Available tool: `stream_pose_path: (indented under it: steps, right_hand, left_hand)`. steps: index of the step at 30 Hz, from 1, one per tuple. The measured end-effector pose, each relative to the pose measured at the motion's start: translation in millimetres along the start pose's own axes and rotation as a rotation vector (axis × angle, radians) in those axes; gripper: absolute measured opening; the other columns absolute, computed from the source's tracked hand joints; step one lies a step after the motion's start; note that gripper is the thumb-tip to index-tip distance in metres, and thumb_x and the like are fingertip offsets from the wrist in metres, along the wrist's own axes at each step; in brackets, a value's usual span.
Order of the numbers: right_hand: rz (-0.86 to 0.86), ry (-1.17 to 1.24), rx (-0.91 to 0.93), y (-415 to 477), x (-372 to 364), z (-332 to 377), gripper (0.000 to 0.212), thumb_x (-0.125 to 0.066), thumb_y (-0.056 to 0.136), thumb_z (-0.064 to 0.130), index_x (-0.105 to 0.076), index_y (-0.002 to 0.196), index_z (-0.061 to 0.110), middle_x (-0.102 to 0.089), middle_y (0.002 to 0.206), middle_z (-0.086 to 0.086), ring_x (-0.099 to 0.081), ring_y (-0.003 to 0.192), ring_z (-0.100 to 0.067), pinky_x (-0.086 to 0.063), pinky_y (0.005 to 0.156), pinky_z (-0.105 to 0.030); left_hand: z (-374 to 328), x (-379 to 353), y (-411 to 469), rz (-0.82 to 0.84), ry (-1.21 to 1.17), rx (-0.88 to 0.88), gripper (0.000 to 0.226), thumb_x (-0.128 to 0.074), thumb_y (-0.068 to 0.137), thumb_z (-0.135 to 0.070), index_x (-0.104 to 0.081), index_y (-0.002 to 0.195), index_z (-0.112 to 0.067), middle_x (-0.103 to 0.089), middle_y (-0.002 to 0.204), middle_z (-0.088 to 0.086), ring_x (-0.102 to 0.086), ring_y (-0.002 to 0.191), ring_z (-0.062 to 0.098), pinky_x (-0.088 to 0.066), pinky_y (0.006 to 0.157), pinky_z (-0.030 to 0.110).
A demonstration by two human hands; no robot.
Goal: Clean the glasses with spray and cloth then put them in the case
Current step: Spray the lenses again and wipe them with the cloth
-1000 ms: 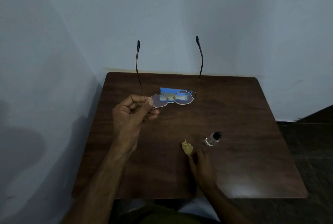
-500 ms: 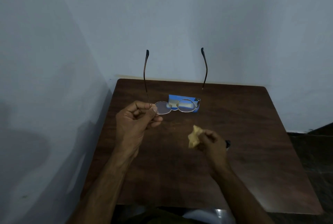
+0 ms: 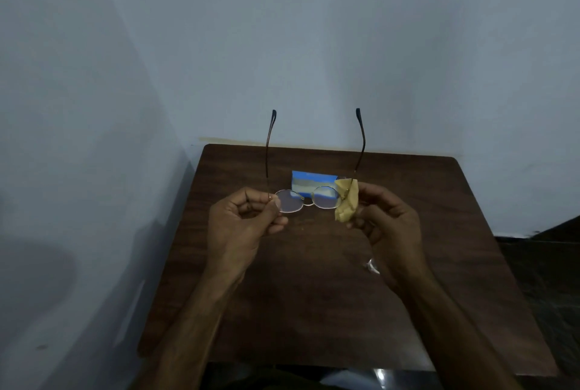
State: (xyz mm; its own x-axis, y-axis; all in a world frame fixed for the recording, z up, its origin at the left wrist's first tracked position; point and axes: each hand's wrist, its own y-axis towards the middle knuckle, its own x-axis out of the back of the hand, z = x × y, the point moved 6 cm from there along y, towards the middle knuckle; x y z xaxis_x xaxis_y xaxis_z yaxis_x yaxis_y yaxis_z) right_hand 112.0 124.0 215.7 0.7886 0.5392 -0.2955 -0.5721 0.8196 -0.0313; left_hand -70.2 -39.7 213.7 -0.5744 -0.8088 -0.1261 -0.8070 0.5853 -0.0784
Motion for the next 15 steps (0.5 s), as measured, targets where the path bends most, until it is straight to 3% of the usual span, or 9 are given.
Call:
stream_pose_path:
  steps: [7,15]
  right_hand:
    - [-0.003,-0.181,0.120,2.9,-0.4,5.2,0.025,-0.076,0.087,-0.005,-0.074,0.109,0.007,-0.077,0.102,-0.016,-0.066,0.074,-0.015,-0.054,0.064,-0.029]
    - [-0.039,-0.192,0.275,23.2,-11.3,49.0,0.015,-0.069,0.092,-0.008,-0.071,0.103,0.004,-0.079,0.100,-0.011,-0.075,0.088,-0.022,-0.058,0.075,-0.026]
  left_hand:
    - [0.9,2.6,0.2,0.037,0.081,-0.007,0.006,-0.079,0.087,-0.001,-0.075,0.088,-0.005,-0.078,0.076,0.013,-0.078,0.064,0.025,-0.064,0.059,0.028]
    - [0.1,2.9,0.7,0.094,0.156,-0.034,0.005,-0.079,0.087,0.001,-0.074,0.088,-0.001,-0.078,0.076,0.013,-0.078,0.063,0.022,-0.062,0.058,0.024]
